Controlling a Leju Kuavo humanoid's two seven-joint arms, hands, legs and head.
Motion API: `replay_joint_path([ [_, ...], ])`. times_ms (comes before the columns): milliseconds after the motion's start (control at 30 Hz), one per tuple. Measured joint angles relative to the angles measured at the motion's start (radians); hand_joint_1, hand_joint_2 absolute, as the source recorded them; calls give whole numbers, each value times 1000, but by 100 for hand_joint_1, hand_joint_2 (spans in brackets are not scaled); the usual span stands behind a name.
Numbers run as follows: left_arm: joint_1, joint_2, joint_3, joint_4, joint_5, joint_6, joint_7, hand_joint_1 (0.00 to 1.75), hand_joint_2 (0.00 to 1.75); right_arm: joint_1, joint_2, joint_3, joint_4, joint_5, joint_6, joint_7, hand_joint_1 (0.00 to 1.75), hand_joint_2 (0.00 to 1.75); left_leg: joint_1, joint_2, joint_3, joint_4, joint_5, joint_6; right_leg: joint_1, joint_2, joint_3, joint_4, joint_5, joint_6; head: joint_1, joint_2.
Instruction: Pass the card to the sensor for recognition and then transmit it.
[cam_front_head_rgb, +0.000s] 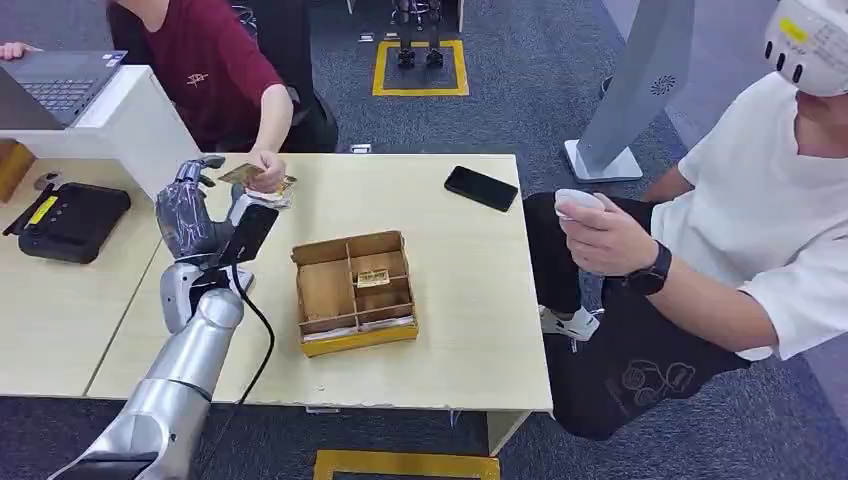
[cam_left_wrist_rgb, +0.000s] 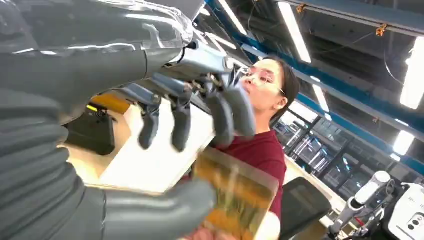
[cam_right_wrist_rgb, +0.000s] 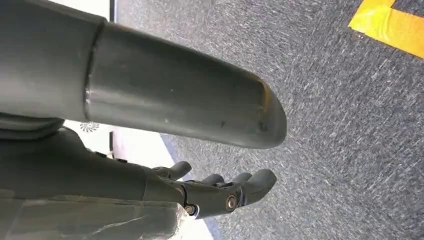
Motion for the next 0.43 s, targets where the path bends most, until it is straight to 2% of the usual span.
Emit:
replay_joint_path([
  [433,39,16,34,-32,-21,0,-39,0,175,1,0,2,0,0,0,12,0,0,0,0,-1,0,0,0,0,0,0,0,0,0,0,0],
])
